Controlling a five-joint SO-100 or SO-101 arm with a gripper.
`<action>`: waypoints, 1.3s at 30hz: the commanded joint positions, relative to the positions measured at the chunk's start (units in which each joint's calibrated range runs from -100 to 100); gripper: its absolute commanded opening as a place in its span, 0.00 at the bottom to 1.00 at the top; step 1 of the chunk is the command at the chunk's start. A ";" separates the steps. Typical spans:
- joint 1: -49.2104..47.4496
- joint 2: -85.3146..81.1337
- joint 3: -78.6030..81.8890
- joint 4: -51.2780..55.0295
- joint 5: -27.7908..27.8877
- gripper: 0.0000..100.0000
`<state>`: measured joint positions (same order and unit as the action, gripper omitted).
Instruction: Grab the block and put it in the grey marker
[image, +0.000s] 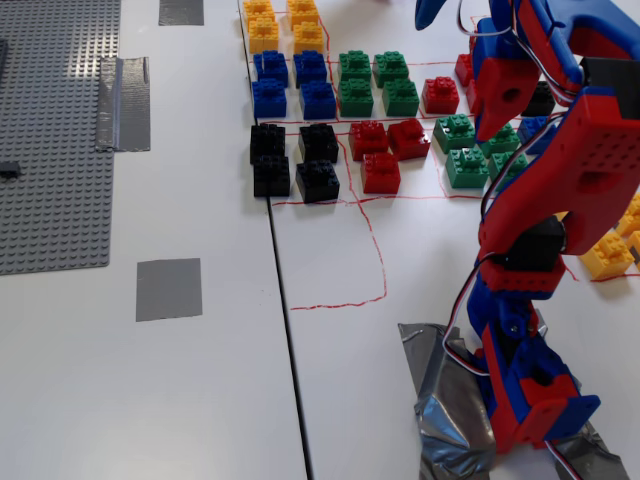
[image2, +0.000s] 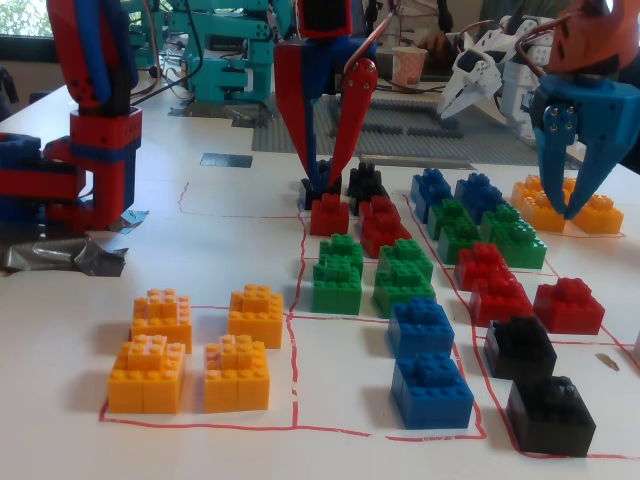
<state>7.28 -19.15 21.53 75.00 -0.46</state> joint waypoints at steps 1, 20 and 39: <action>-0.31 -1.40 -4.27 0.17 -0.05 0.00; -0.31 -1.31 -3.36 -1.04 0.10 0.00; -0.31 -1.31 -2.82 -1.69 0.20 0.00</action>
<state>7.28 -19.15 21.53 74.11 -0.46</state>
